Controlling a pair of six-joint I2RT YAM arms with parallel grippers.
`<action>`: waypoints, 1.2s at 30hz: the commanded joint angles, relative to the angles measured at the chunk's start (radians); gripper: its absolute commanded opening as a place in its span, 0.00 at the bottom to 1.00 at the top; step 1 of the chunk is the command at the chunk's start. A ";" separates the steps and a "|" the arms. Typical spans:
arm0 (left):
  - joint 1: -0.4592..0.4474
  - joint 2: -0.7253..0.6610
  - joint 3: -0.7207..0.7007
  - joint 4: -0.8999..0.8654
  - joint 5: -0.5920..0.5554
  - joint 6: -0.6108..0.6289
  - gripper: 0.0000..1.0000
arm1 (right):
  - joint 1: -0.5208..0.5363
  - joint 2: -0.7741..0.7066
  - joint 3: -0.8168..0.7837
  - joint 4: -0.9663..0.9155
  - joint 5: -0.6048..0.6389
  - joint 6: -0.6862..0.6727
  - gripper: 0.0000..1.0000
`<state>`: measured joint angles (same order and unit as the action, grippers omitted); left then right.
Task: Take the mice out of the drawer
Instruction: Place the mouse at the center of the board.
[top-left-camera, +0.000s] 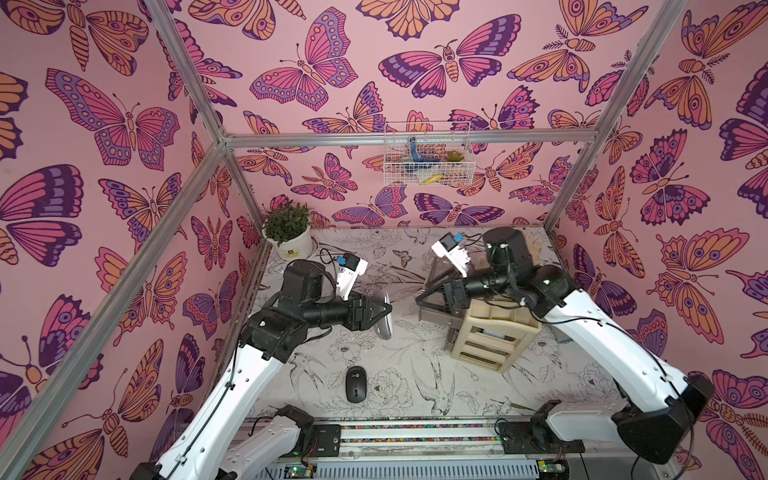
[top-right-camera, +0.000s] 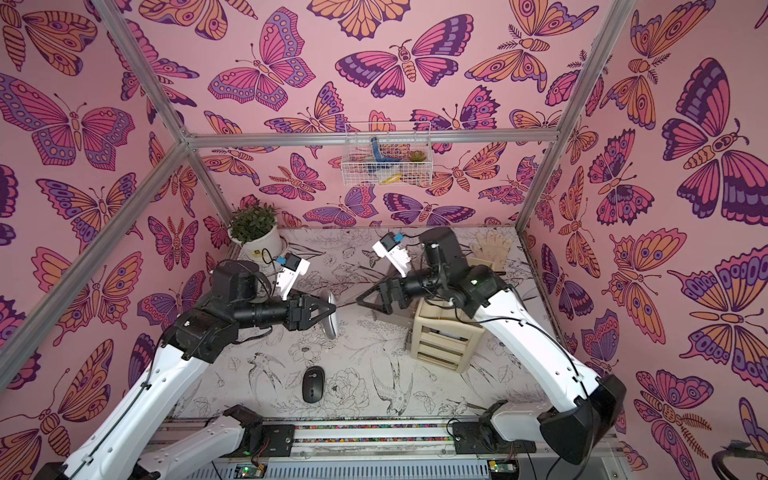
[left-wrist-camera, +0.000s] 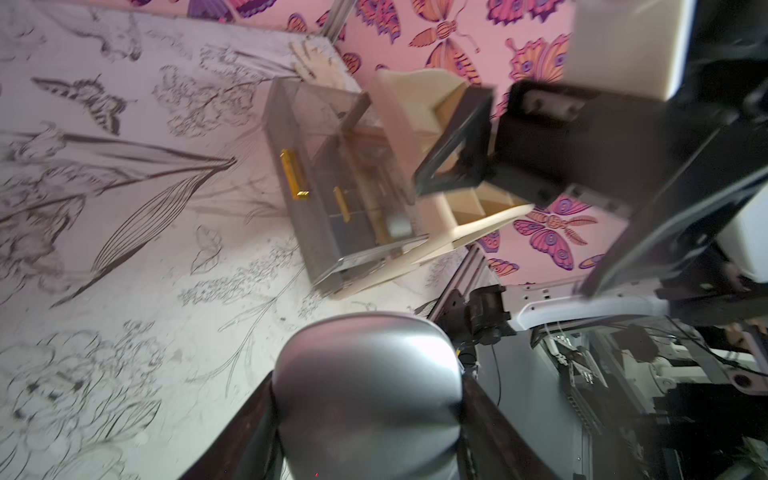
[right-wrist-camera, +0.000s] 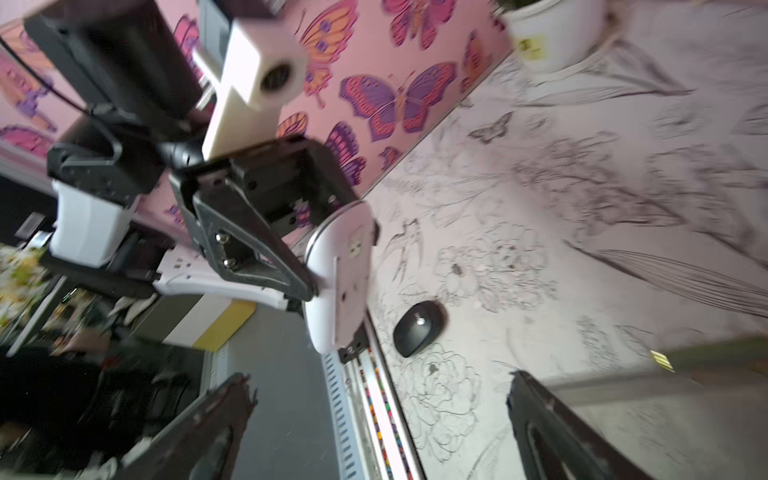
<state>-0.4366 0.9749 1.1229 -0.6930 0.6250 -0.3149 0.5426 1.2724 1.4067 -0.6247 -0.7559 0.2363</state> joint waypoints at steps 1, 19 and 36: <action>-0.068 0.026 -0.055 -0.180 -0.112 0.011 0.42 | -0.087 -0.047 0.096 -0.183 0.136 -0.058 0.99; -0.382 0.518 -0.128 -0.303 -0.528 -0.432 0.48 | -0.159 0.005 0.168 -0.381 0.400 -0.171 0.99; -0.381 0.719 -0.126 -0.197 -0.594 -0.512 0.56 | -0.175 -0.022 0.120 -0.371 0.389 -0.198 0.99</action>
<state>-0.8185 1.7039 1.0286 -0.8780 0.0570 -0.8139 0.3744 1.2625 1.5333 -0.9916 -0.3660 0.0513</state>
